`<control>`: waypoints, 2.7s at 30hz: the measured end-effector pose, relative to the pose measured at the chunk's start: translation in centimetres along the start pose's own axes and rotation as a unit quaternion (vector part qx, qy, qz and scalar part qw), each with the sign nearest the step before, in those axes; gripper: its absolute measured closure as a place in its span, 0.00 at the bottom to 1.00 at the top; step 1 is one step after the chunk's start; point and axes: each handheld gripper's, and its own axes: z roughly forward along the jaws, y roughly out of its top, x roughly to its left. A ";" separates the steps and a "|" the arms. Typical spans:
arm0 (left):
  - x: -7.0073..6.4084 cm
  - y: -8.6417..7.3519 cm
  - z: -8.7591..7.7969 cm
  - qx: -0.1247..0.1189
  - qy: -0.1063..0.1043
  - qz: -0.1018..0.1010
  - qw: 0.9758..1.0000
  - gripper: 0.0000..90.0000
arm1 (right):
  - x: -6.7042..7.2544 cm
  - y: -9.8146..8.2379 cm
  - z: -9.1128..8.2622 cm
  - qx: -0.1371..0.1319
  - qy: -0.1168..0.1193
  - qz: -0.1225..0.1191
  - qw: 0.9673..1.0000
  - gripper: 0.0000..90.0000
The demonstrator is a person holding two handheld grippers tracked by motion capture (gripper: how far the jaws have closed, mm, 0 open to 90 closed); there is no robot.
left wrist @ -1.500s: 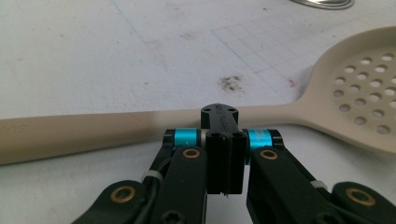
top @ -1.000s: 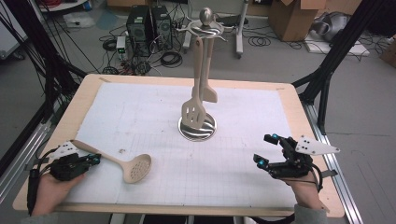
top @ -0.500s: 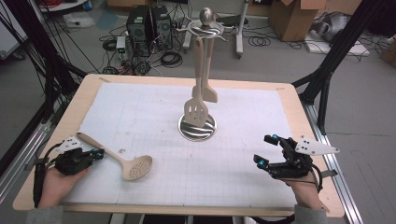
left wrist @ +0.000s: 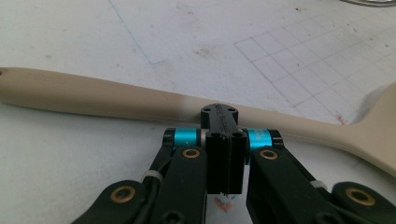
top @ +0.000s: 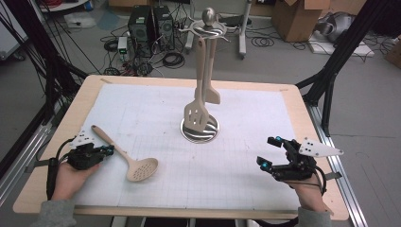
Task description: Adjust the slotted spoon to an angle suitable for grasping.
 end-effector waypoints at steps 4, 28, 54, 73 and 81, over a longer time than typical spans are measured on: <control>-0.2 0.5 0.8 -0.001 -0.003 -0.002 1.000 0.99 | 0.0 0.0 0.1 0.001 0.001 -0.002 1.000 0.16; -2.2 2.5 4.0 0.006 -0.011 0.032 0.999 0.99 | 0.0 -0.1 0.2 0.003 0.003 -0.002 1.000 0.16; -6.0 4.7 7.6 0.018 -0.054 0.080 0.995 0.99 | -0.1 -0.2 0.1 0.002 0.003 -0.001 1.000 0.16; -8.3 5.2 8.8 0.019 -0.099 0.122 0.987 0.99 | -0.2 -0.3 0.2 0.005 0.005 0.000 1.000 0.16; -8.8 5.3 8.9 0.021 -0.102 0.131 0.986 0.99 | -0.2 -0.4 0.3 0.008 0.006 0.000 1.000 0.16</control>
